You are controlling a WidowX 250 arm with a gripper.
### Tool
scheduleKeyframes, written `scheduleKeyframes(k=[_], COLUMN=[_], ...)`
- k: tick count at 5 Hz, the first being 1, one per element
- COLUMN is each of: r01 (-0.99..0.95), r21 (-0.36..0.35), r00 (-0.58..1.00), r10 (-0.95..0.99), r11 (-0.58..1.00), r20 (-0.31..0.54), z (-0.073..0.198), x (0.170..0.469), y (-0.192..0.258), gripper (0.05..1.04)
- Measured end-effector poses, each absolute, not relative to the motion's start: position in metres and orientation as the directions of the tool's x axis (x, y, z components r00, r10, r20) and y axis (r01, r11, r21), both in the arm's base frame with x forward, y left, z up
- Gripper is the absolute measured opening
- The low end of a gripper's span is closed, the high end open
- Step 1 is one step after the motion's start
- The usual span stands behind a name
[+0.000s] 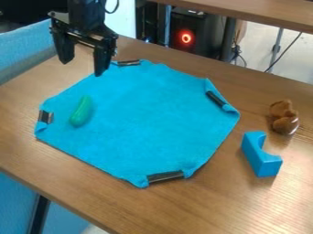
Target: Move the green item from left to right of the table
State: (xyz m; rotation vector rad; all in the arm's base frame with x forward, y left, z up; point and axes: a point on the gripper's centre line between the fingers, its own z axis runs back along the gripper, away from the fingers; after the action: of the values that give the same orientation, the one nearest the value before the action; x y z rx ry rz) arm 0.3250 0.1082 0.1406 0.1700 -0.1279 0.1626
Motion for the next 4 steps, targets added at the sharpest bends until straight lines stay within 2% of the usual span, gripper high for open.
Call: scheduleKeyframes(k=[2,4], r01=[-0.217,-0.288], r21=[0.163,0.229], r00=[0.974,0.957], r10=[0.204,0.27], r11=[0.962,0.93], r20=[0.096,0.106], z=[0.114,0.08], x=[0.327,0.33], y=[0.111,0.119], gripper=[1.0,1.0])
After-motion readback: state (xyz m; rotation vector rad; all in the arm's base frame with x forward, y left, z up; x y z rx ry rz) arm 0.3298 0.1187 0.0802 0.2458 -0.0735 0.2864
